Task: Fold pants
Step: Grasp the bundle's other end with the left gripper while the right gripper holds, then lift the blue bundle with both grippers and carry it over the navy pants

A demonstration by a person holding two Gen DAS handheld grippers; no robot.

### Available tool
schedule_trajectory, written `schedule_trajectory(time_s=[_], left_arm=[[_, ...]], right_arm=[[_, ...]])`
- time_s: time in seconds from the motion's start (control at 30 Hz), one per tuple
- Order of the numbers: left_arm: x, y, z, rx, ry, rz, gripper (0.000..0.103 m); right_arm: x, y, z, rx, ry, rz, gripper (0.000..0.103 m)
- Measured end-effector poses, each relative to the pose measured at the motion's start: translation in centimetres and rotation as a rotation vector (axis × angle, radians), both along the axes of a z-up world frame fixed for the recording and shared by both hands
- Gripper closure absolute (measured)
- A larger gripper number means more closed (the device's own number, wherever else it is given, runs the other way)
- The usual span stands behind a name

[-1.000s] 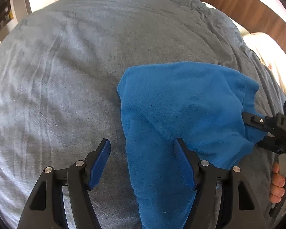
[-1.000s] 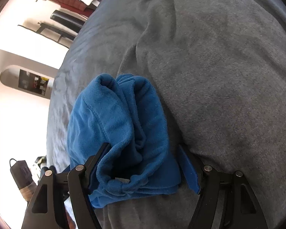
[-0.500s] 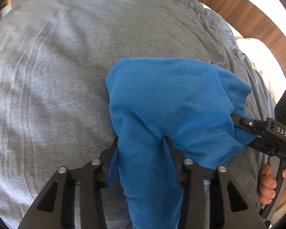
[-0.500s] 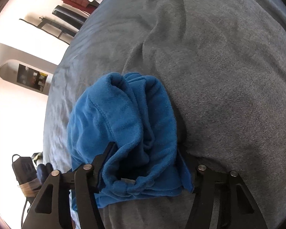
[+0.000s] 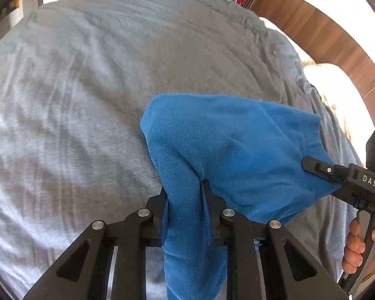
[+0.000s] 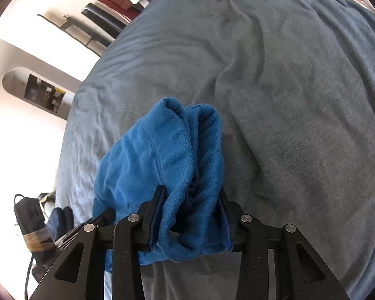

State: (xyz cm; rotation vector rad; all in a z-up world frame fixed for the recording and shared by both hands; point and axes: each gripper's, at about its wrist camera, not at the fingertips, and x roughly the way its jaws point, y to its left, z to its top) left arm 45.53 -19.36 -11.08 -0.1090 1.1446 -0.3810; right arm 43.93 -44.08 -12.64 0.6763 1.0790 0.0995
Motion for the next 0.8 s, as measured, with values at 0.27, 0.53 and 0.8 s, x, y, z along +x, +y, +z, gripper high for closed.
schedule_trajectory(time_s=[0.27, 0.53, 0.8], left_arm=[[-3.0, 4.1, 4.5, -0.03, -0.067, 0.078, 0.081], [-5.4, 10.2, 8.3, -0.018, -0.142, 0.168, 0.081], [-9.0, 17.9, 11.1, -0.002, -0.192, 0.224, 0.081]], right_arm=[[-0.9, 2.9, 4.5, -0.053, -0.066, 0.079, 0.065], [-0.6, 9.2, 8.2, -0.064, -0.137, 0.184, 0.065], [-1.6, 16.8, 10.5, -0.059, -0.186, 0.253, 0.065]])
